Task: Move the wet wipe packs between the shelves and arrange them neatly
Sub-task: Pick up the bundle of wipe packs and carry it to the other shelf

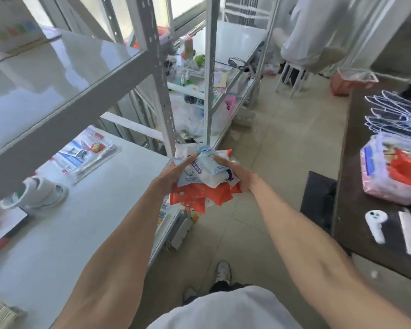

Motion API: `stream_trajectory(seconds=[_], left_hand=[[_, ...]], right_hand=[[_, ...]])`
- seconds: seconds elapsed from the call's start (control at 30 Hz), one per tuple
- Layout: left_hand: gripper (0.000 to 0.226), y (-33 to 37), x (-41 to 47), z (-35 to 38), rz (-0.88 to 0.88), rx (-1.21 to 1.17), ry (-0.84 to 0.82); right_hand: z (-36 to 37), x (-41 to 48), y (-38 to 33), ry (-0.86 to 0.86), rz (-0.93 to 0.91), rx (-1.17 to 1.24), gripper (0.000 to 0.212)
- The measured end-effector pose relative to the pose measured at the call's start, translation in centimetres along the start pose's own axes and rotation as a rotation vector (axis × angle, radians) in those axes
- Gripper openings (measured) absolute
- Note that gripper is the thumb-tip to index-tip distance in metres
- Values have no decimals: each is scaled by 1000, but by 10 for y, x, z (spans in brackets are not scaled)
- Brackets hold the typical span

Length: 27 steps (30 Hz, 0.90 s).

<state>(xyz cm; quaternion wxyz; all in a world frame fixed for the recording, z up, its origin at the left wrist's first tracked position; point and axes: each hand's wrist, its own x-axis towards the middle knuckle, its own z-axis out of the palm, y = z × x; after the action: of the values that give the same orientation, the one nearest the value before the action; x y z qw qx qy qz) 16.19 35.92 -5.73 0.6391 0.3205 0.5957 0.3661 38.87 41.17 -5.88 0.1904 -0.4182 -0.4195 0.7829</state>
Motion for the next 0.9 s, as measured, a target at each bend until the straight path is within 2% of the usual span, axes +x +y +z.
stream_trajectory(seconds=[0.07,0.2,0.43,0.6,0.73,0.77,0.9], left_hand=[[83,13,18,31,2,34,-75],[90,37,58,91,5,115,-205],[88,82,118,193,-5,251,-359],[97,116,155,250,18,314,-418],[71,140,174,278,26,333,-450],[70,146,181,282,27,329,-449],[93,166,215,292,36,339,-450]], right_hand=[[-28,-19,-5,77,-41,34,71],[-80,-56,-18,201,-71,126,58],[-167,-97,-42,419,-112,188,72],[-217,-111,-66,473,-151,255,64],[-246,-111,-90,461,-176,281,60],[-253,-108,-95,458,-176,273,60],[-281,-90,-118,461,-178,260,60]])
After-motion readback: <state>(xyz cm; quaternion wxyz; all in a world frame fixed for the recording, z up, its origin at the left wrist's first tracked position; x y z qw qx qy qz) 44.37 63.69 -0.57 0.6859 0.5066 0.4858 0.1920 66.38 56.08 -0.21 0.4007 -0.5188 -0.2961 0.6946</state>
